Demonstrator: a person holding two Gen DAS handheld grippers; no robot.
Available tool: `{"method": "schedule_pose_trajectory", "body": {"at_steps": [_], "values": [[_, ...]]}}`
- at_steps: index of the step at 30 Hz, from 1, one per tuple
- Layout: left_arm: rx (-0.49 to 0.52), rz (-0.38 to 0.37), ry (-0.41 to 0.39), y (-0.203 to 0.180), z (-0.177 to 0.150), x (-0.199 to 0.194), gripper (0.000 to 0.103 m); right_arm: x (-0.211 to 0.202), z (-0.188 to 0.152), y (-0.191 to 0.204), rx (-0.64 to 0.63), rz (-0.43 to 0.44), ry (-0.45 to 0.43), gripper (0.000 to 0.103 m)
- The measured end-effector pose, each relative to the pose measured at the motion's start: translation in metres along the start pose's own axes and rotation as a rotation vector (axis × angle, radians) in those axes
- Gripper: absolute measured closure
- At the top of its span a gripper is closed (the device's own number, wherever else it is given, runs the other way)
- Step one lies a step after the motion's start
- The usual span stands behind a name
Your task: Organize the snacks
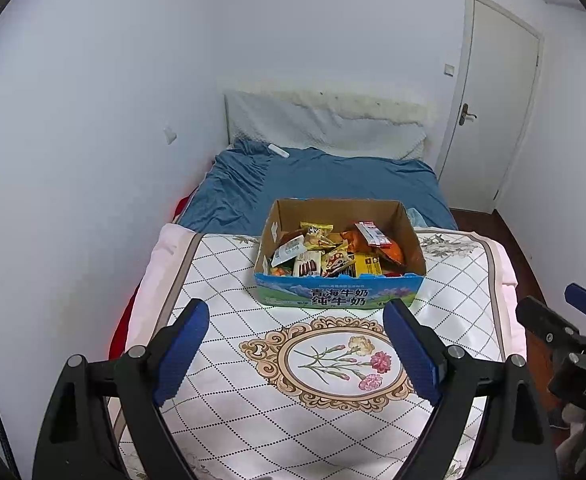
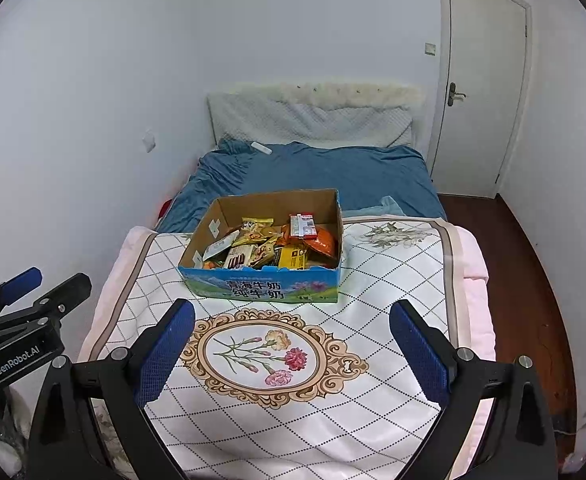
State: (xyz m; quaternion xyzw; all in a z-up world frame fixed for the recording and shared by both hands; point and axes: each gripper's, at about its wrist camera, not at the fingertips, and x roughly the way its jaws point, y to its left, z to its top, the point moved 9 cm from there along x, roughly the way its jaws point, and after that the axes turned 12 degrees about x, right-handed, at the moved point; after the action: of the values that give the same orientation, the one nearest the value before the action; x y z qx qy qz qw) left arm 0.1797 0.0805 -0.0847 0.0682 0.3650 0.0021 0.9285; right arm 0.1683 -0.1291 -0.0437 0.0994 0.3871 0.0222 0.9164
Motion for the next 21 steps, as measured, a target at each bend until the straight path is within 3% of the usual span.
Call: {"method": "schedule_pose_trajectory", "body": {"at_steps": [2,3,21], "values": [[-0.008,-0.005,-0.004,0.001,0.002,0.003,0.012,0.003,0.002,0.000,-0.003,-0.002,-0.007,0.000],[-0.005,-0.003,-0.005,0.002,0.004,0.006,0.000,0.007,0.003,0.000,-0.007,-0.014,-0.012,0.000],[0.017,0.041,0.003,0.004,0.026,0.067,0.000,0.067,0.038,-0.007,-0.004,-0.094,-0.045,0.000]]}}
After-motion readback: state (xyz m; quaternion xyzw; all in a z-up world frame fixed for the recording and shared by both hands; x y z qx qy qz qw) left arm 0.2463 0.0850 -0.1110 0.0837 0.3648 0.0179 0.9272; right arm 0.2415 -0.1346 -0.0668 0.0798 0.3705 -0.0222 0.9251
